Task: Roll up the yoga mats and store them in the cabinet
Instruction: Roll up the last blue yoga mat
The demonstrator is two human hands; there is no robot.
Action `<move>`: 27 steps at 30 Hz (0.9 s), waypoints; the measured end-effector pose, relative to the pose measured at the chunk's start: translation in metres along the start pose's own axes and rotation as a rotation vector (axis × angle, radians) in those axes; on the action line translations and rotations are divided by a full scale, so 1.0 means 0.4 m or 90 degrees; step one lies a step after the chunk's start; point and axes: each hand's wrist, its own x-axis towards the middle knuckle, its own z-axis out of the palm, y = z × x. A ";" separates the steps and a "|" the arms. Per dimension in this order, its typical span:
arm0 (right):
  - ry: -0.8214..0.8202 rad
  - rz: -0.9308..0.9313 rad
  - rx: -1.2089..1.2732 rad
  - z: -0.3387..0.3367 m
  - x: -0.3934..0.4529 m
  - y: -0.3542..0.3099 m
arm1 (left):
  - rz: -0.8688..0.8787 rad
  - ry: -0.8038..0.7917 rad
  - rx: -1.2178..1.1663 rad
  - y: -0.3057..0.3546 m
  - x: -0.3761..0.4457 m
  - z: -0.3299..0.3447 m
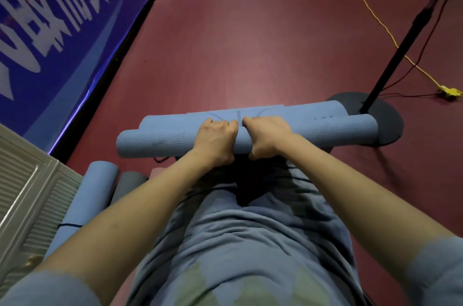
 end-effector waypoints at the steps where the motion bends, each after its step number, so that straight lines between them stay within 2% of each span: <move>1: 0.032 -0.009 -0.008 0.005 -0.004 0.001 | 0.002 -0.014 -0.003 -0.002 0.007 -0.009; 7: 0.163 0.007 -0.028 0.034 -0.016 -0.008 | 0.045 -0.154 -0.082 -0.049 0.083 -0.043; 15: 0.238 0.064 -0.081 0.070 0.002 -0.021 | 0.028 -0.276 -0.148 -0.059 0.132 -0.070; 16: 0.222 0.071 -0.083 0.069 0.006 -0.021 | 0.026 -0.279 -0.150 -0.056 0.132 -0.072; 19: 0.132 0.086 -0.085 0.034 0.023 -0.022 | 0.007 -0.243 -0.149 -0.055 0.118 -0.058; 27: -0.030 0.050 -0.058 -0.029 0.065 -0.012 | -0.020 -0.062 -0.142 -0.060 0.072 0.004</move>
